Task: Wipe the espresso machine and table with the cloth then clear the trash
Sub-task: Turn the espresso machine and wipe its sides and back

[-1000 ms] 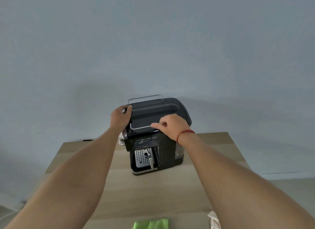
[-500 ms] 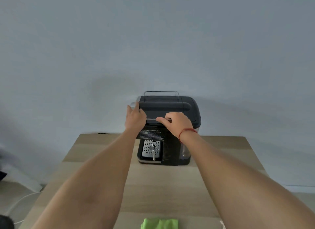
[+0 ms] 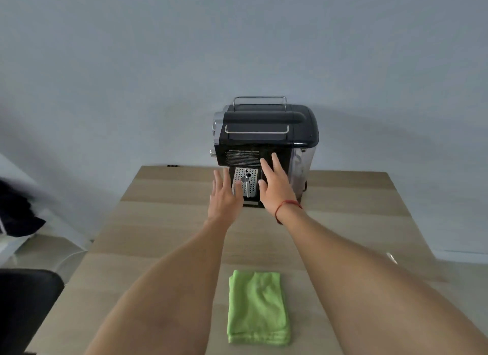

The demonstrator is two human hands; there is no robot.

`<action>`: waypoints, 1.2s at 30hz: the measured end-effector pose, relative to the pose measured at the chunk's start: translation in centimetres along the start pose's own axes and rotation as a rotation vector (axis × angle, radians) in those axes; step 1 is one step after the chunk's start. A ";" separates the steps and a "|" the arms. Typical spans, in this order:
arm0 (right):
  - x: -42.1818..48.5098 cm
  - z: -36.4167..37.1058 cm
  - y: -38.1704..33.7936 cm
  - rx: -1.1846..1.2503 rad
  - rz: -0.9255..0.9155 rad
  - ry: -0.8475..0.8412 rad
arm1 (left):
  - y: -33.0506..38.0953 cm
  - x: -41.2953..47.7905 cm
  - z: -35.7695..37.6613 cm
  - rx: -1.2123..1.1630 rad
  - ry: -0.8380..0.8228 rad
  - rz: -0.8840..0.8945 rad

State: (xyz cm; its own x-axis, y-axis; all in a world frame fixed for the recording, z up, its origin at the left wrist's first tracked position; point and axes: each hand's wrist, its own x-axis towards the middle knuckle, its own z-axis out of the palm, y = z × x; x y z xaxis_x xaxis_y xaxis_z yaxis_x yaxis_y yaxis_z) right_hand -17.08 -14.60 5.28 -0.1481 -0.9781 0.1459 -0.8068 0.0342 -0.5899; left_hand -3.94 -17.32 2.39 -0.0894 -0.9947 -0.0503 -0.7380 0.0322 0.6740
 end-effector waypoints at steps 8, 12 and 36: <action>-13.6 8.0 5.6 -0.140 0.398 -0.380 | -6.9 -10.3 4.9 0.149 -0.146 -0.346; -18.1 10.3 6.0 -0.172 0.606 -0.393 | -10.2 -14.2 6.9 0.170 -0.280 -0.472; -8.2 -12.5 -0.3 0.691 0.684 0.247 | 12.9 -7.3 -2.1 -0.401 -0.169 0.063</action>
State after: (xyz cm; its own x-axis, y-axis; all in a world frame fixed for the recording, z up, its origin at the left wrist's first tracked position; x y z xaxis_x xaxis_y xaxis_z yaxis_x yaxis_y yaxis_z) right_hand -22.79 -4.07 14.17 -0.6334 -0.7204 -0.2827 -0.0063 0.3701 -0.9290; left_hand -11.38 -9.84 12.96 -0.2583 -0.9611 -0.0976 -0.4127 0.0185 0.9107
